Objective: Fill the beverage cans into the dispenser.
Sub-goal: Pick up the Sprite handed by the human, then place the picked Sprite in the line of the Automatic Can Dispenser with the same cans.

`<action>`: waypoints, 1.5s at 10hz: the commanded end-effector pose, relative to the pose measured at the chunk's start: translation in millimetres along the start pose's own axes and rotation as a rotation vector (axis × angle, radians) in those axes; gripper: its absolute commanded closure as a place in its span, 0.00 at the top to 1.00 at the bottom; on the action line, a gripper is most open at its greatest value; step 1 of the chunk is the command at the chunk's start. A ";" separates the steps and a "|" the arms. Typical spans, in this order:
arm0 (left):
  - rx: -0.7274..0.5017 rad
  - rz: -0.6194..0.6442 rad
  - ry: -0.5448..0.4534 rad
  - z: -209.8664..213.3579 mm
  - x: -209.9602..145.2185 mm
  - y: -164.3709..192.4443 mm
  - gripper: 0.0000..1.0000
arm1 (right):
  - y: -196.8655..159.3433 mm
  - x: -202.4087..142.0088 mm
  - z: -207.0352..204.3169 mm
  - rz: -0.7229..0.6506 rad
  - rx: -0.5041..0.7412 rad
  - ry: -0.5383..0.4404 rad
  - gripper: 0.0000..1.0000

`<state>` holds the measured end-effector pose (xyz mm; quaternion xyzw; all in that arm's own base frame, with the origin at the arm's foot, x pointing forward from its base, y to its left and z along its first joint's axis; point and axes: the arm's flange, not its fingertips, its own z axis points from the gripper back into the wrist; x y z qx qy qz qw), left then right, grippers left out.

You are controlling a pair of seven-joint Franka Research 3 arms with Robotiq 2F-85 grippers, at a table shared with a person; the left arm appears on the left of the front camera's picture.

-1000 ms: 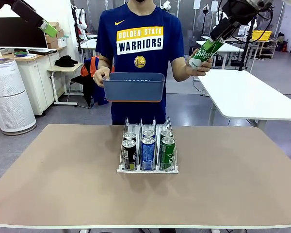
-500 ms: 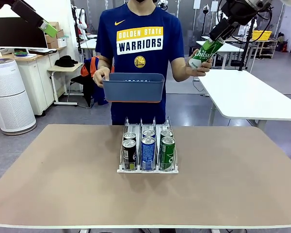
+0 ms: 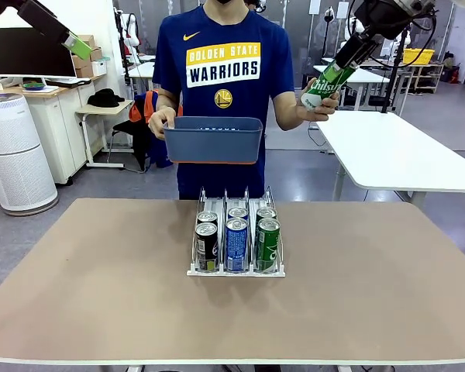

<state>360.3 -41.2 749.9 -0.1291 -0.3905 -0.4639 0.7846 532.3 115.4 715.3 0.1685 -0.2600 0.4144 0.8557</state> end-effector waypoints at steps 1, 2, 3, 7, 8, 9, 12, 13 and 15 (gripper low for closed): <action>-0.001 0.003 0.001 -0.4 -2.2 0.7 1.00 | -1.0 1.2 3.4 -0.005 0.006 0.014 0.00; -0.001 0.003 0.001 -0.4 -2.2 0.7 1.00 | -1.2 0.8 2.9 -0.005 0.007 0.007 0.00; -0.001 0.003 0.001 -0.4 -2.2 0.7 1.00 | -1.5 0.2 4.3 0.010 0.008 0.001 0.00; -0.001 0.003 0.001 -0.4 -2.2 0.7 1.00 | -0.6 -1.0 5.5 0.005 0.046 -0.014 0.00; -0.001 0.003 0.001 -0.4 -2.2 0.7 1.00 | -0.3 -0.8 1.4 0.008 0.007 0.000 0.53; -0.001 0.003 0.001 -0.4 -2.2 0.7 1.00 | -0.3 -0.8 1.4 0.008 0.007 0.000 0.53; -0.001 0.003 0.001 -0.4 -2.2 0.7 1.00 | -0.3 -0.8 1.4 0.008 0.007 0.000 0.53; -0.001 0.003 0.001 -0.4 -2.2 0.7 1.00 | -0.3 -0.8 1.4 0.008 0.007 0.000 0.53; -0.001 0.003 0.001 -0.4 -2.2 0.7 1.00 | -0.3 -0.8 1.4 0.008 0.007 0.000 0.53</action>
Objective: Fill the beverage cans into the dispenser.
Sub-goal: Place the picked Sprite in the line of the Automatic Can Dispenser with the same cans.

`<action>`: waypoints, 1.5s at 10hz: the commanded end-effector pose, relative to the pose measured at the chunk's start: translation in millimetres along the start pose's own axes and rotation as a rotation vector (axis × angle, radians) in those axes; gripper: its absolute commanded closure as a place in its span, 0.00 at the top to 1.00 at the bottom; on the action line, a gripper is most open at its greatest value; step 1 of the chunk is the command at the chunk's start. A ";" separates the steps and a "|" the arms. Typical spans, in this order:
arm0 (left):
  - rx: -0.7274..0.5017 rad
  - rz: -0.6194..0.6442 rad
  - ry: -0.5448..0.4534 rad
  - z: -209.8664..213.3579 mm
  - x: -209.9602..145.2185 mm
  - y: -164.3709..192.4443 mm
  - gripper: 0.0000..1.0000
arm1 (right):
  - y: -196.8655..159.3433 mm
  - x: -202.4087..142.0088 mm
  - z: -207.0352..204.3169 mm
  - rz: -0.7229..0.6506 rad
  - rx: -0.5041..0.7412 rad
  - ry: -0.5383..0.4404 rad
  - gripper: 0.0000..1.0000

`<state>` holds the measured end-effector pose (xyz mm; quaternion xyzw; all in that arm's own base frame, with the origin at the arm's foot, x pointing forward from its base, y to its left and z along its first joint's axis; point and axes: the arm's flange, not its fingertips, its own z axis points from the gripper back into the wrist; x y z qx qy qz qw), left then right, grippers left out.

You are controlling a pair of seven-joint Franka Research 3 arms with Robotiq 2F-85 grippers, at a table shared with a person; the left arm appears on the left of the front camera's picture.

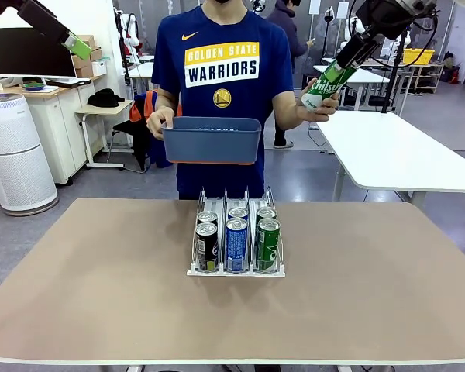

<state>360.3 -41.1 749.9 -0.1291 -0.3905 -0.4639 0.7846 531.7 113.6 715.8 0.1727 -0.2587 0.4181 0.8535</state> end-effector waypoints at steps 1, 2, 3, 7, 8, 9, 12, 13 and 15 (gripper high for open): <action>-0.001 0.003 0.001 -0.5 -2.2 0.7 1.00 | 0.3 0.3 -0.2 0.002 -0.004 0.001 0.53; -0.001 0.003 0.001 -0.5 -2.2 0.7 1.00 | 0.3 0.3 -0.2 0.002 -0.004 0.001 0.53; -0.001 0.003 0.001 -0.5 -2.2 0.7 1.00 | 0.3 0.3 -0.2 0.002 -0.004 0.001 0.53; -0.001 0.003 0.001 -0.5 -2.2 0.7 1.00 | 0.3 0.3 -0.2 0.002 -0.004 0.001 0.53; -0.001 0.003 0.001 -0.5 -2.2 0.7 1.00 | 0.3 0.3 -0.2 0.002 -0.004 0.001 0.53; -0.001 0.003 0.001 -0.5 -2.2 0.7 1.00 | 0.3 0.3 -0.2 0.002 -0.004 0.001 0.53; -0.001 0.003 0.001 -0.5 -2.2 0.7 1.00 | 0.3 0.3 -0.2 0.002 -0.004 0.001 0.53; -0.001 0.003 0.001 -0.5 -2.2 0.7 1.00 | 0.3 0.3 -0.2 0.002 -0.004 0.001 0.53; -0.001 0.003 0.001 -0.5 -2.2 0.7 1.00 | 0.3 0.3 -0.2 0.002 -0.004 0.001 0.53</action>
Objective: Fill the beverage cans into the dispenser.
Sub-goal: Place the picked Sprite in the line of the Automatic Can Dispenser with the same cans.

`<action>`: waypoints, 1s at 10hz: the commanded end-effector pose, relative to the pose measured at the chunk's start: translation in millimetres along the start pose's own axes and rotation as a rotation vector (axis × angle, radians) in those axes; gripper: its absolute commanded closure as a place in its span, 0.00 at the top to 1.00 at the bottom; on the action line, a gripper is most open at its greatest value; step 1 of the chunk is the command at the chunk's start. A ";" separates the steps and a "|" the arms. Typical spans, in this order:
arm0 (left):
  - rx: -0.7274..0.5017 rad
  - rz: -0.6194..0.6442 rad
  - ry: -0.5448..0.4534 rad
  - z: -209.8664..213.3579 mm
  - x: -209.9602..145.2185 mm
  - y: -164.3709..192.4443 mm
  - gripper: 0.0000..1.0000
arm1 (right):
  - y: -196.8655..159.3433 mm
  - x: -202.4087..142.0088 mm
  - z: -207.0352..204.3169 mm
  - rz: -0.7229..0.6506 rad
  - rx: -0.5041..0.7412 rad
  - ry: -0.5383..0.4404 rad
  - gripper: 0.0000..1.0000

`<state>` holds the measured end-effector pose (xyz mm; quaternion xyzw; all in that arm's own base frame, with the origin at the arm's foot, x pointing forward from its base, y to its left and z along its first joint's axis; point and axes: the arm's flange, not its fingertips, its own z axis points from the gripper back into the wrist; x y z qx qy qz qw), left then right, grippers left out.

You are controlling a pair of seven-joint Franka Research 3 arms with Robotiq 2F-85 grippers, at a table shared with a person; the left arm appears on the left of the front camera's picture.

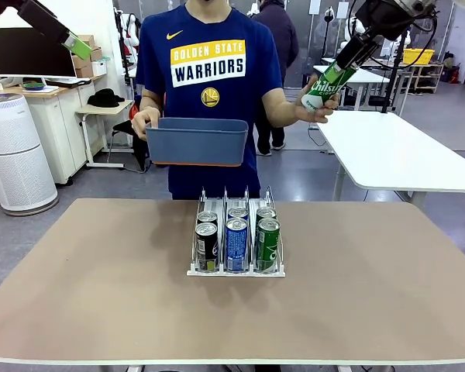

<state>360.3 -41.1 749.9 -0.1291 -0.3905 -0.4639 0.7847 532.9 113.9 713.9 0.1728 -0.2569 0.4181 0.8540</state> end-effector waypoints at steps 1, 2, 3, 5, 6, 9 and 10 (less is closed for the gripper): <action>-0.001 0.003 0.001 -0.4 -2.2 0.7 1.00 | 1.2 0.8 1.9 0.003 -0.005 -0.002 0.53; -0.001 0.003 0.001 -0.4 -2.2 0.7 1.00 | 1.2 0.8 1.9 0.003 -0.005 -0.002 0.53; -0.001 0.003 0.001 -0.4 -2.2 0.7 1.00 | 1.2 0.8 1.9 0.003 -0.005 -0.002 0.53; -0.001 0.003 0.001 -0.4 -2.2 0.7 1.00 | 1.2 0.8 1.9 0.003 -0.005 -0.002 0.53; -0.001 0.003 0.001 -0.4 -2.2 0.7 1.00 | 1.2 0.8 1.9 0.003 -0.005 -0.002 0.53; -0.001 0.003 0.001 -0.4 -2.2 0.7 1.00 | 10.4 -7.4 1.8 -0.010 -0.016 0.014 0.58; -0.001 0.003 0.001 -0.4 -2.2 0.7 1.00 | 22.1 -12.5 5.0 -0.023 -0.030 0.006 0.58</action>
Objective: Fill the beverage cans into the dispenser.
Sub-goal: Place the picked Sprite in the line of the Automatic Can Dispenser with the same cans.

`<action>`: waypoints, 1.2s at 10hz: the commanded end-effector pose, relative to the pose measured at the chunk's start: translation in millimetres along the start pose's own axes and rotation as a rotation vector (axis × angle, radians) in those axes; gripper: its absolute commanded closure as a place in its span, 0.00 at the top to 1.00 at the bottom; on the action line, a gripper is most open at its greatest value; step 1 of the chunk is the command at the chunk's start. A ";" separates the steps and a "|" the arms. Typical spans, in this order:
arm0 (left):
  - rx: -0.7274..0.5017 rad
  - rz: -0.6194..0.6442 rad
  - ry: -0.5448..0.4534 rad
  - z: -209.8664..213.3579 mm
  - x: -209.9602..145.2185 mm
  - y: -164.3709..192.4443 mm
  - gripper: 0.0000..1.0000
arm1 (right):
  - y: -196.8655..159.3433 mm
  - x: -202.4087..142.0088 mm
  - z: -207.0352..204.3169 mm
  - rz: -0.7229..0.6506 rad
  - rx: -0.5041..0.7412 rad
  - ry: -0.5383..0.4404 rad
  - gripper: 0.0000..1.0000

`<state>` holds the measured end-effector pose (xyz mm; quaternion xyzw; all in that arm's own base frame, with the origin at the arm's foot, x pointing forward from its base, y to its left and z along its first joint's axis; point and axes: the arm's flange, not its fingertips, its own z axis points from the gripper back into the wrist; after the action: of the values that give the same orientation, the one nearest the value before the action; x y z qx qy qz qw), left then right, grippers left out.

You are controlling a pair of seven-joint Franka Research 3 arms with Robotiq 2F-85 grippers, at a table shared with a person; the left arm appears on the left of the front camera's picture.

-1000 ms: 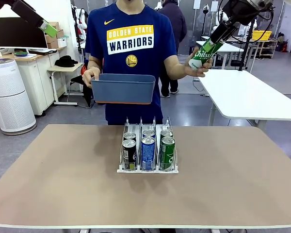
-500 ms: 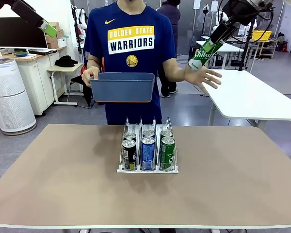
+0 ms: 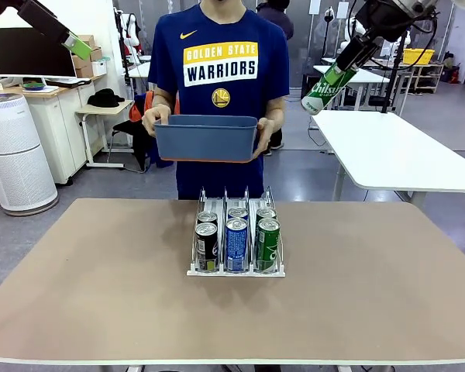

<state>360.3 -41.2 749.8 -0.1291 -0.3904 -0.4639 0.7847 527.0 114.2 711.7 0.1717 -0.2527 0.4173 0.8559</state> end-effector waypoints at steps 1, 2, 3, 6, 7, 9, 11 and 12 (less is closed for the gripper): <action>-0.001 0.003 0.001 -0.4 -2.2 0.6 1.00 | 29.8 -13.1 10.1 -0.037 -0.021 -0.015 0.58; -0.001 0.003 0.001 -0.4 -2.2 0.6 1.00 | 44.5 -19.5 14.1 -0.051 -0.006 -0.015 0.58; -0.001 0.003 0.001 -0.4 -2.2 0.6 1.00 | 59.3 -27.0 13.5 -0.119 -0.043 0.002 0.58; -0.001 0.003 0.001 -0.4 -2.2 0.6 1.00 | 94.8 -64.9 3.7 -0.228 -0.148 0.029 0.58; -0.001 0.003 0.001 -0.4 -2.2 0.6 1.00 | 100.7 -74.9 -5.4 -0.281 -0.197 0.039 0.58; -0.001 0.003 0.001 -0.4 -2.2 0.6 1.00 | 100.5 -89.9 -25.1 -0.364 -0.162 0.075 0.58; -0.001 0.003 0.001 -0.4 -2.2 0.6 1.00 | 94.0 -102.3 -50.6 -0.401 -0.056 0.128 0.58; -0.001 0.003 0.001 -0.4 -2.2 0.6 1.00 | 96.4 -97.8 -31.4 -0.358 -0.135 0.109 0.58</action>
<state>360.7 -41.1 749.5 -0.1292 -0.3901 -0.4637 0.7849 411.6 128.0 616.8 0.1394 -0.1753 0.2467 0.9428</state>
